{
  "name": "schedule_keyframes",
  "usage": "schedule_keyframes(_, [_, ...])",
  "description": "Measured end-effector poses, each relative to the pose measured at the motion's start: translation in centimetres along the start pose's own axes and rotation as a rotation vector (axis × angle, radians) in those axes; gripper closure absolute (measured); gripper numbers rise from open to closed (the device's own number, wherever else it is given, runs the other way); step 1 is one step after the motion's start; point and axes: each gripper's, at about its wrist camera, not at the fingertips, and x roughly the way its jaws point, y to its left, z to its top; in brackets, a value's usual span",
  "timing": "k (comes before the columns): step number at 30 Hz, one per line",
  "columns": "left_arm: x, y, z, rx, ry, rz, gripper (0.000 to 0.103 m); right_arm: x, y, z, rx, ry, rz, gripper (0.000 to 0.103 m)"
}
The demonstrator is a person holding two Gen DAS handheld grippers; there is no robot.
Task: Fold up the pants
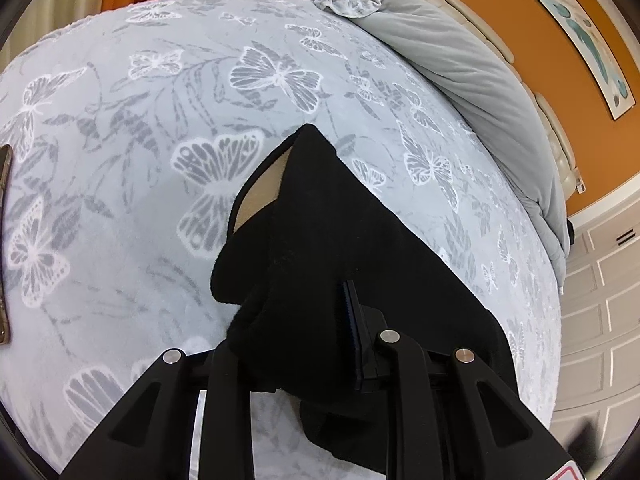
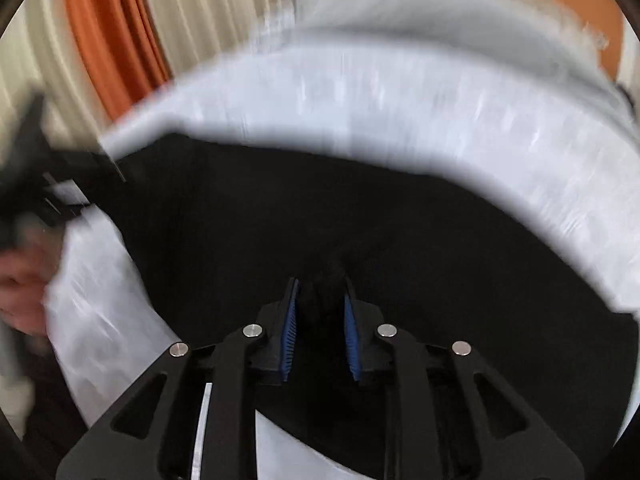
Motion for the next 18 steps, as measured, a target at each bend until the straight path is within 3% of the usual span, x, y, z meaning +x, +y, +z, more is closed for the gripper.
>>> schedule_keyframes(1, [-0.1,-0.2,0.0,0.004,-0.002,-0.003,0.083,-0.7,-0.3,0.2,0.014,-0.008,0.016,0.078])
schedule_keyframes(2, [-0.2,-0.3,0.0,0.006,-0.002,-0.008,0.083,-1.8,-0.7,0.6,0.030,-0.007,0.024,0.065])
schedule_keyframes(3, [-0.3,-0.5,0.0,0.003,-0.002,-0.015,0.083,-3.2,-1.4,1.0,0.049,-0.033,0.024,0.059])
schedule_keyframes(5, [-0.4,-0.7,0.1,0.001,-0.002,-0.030,0.083,-7.7,-3.9,1.4,0.093,-0.170,-0.009,0.039])
schedule_keyframes(7, [-0.5,-1.0,0.2,0.004,-0.007,-0.034,0.083,-11.9,-7.5,0.9,0.160,-0.274,-0.088,0.027])
schedule_keyframes(10, [-0.9,-1.8,0.1,0.030,-0.024,-0.039,0.083,-15.3,-13.6,-0.7,0.298,-0.303,-0.222,0.027])
schedule_keyframes(12, [-1.2,-2.7,-0.3,0.067,-0.050,-0.022,0.083,-16.8,-17.4,-2.4,0.406,-0.275,-0.287,0.027])
schedule_keyframes(14, [-1.3,-3.4,-0.7,0.086,-0.066,-0.003,0.083,-17.7,-21.5,-4.4,0.507,-0.230,-0.351,0.035])
schedule_keyframes(16, [-1.1,-3.8,-1.0,0.087,-0.070,0.004,0.083,-17.8,-25.0,-6.3,0.597,-0.188,-0.376,0.036])
schedule_keyframes(18, [-1.1,-4.2,-1.3,0.098,-0.084,0.016,0.083,-17.3,-26.9,-7.7,0.644,-0.148,-0.328,0.041])
